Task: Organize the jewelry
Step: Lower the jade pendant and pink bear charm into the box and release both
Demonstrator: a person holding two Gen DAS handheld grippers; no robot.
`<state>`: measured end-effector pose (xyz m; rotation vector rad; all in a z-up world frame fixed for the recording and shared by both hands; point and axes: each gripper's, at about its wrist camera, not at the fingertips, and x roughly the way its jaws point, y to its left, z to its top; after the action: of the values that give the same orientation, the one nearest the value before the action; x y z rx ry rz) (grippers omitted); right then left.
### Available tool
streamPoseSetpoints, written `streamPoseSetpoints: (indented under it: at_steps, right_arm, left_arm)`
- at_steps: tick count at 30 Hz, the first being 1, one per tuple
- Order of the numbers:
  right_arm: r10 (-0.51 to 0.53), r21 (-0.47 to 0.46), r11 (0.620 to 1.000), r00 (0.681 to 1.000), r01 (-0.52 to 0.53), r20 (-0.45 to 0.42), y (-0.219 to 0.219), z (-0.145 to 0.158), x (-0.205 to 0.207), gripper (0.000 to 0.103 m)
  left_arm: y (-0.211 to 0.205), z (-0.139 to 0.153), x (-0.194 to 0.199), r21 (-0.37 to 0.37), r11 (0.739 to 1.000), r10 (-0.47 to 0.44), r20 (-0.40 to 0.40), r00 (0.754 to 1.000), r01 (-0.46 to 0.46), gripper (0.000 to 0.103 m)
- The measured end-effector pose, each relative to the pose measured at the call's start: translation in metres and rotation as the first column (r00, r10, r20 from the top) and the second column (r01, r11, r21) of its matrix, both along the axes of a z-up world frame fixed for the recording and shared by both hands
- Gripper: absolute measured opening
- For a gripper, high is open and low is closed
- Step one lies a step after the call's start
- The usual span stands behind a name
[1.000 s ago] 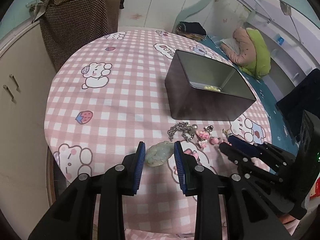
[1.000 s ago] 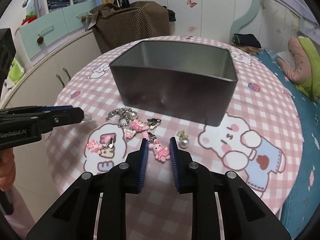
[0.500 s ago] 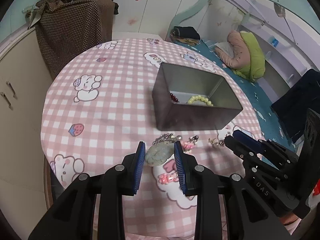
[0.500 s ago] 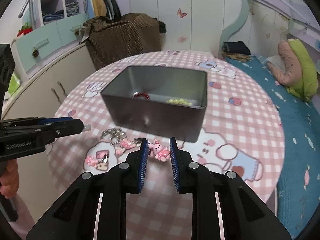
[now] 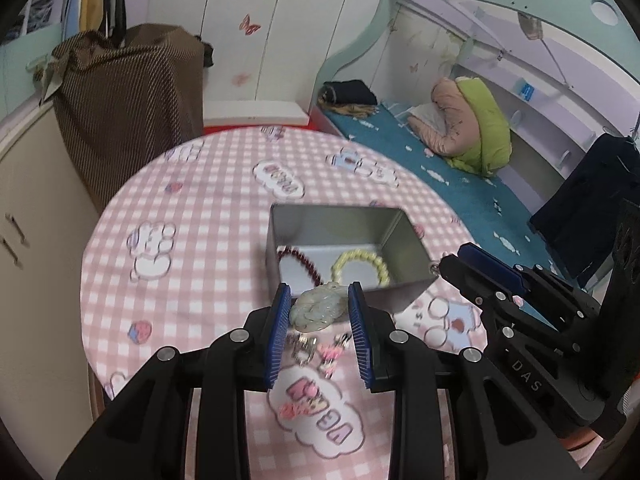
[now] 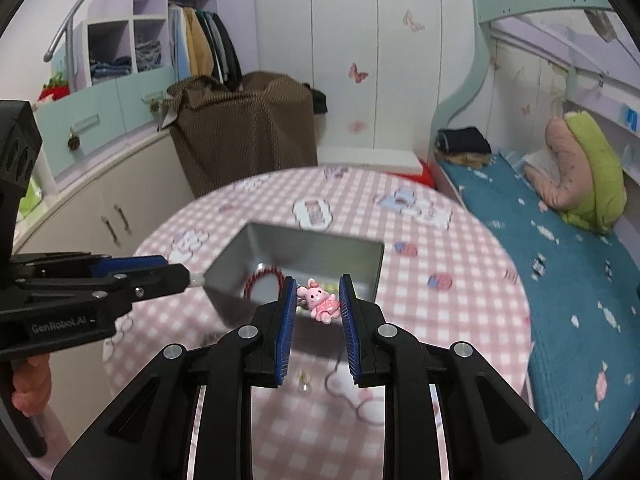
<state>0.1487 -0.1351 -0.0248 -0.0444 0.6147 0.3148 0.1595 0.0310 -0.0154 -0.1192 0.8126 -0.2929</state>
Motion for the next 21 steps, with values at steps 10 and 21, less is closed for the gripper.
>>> streamPoseSetpoints:
  at_steps: [10, 21]
  right_arm:
    - [0.002, -0.02, 1.0, 1.0, -0.002, 0.006, 0.005, 0.006, 0.032, 0.022]
    - [0.006, 0.022, 1.0, 0.998, -0.005, -0.068, 0.006, -0.018, 0.062, 0.023]
  left_arm:
    - [-0.011, 0.009, 0.025, 0.017, 1.0, -0.013, 0.026, 1.0, 0.013, 0.028]
    - [-0.02, -0.009, 0.051, 0.018, 0.999, -0.03, -0.021, 0.999, 0.03, 0.028]
